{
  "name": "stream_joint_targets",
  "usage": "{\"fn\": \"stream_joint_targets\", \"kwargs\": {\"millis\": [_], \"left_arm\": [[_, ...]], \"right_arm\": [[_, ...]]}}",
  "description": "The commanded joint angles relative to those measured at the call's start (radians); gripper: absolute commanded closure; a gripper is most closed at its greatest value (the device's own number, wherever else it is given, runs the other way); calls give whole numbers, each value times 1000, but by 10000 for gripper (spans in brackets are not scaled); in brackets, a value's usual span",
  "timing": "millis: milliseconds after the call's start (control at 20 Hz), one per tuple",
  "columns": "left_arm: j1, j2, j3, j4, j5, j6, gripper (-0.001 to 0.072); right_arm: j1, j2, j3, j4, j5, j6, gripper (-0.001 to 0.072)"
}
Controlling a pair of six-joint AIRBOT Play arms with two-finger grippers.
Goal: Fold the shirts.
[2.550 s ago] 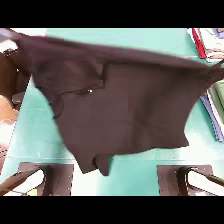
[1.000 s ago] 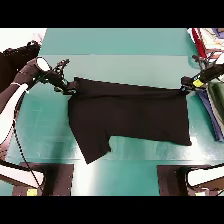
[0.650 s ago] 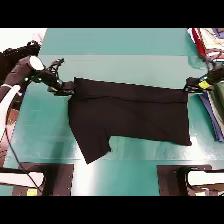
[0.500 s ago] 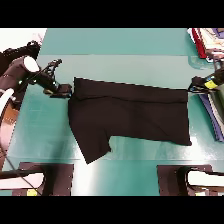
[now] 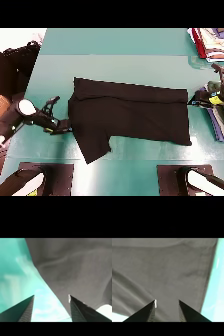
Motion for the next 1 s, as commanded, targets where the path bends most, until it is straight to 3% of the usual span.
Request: {"fn": "stream_joint_targets", "kwargs": {"millis": [0, 150, 200, 300, 350, 400, 700, 750, 800, 850, 950], "left_arm": [[0, 47, -138, -140, 88, 28, 189], [0, 47, -179, -227, 165, 68, 189], [0, 47, -185, -235, 184, 69, 241], [0, 47, -185, -261, 227, 77, 456], [0, 47, -185, -278, 242, 84, 600], [0, 47, -184, -289, 245, 105, 683], [0, 48, -140, -300, 177, 163, 684], [0, 48, -130, -302, 174, 174, 684], [0, 48, -123, -301, 174, 174, 684], [0, 48, -116, -301, 175, 176, 684], [0, 47, -114, -302, 177, 181, 684]], "right_arm": [[-1, 40, -54, 35, -5, -10, 386], [-1, 43, -52, 52, 2, -10, 386], [-1, 43, -52, 55, 2, -10, 387], [-1, 43, -52, 55, 2, -10, 387], [-2, 43, -53, 54, 6, -10, 387], [-11, 43, -53, 50, 19, -10, 387], [-233, 141, -285, -40, 56, -14, 373], [-290, 155, -349, -70, 65, -14, 210], [-348, 159, -404, -78, 70, -14, 118], [-410, 159, -456, -76, 69, -14, 126], [-492, 159, -534, -55, 45, -19, 284]]}}
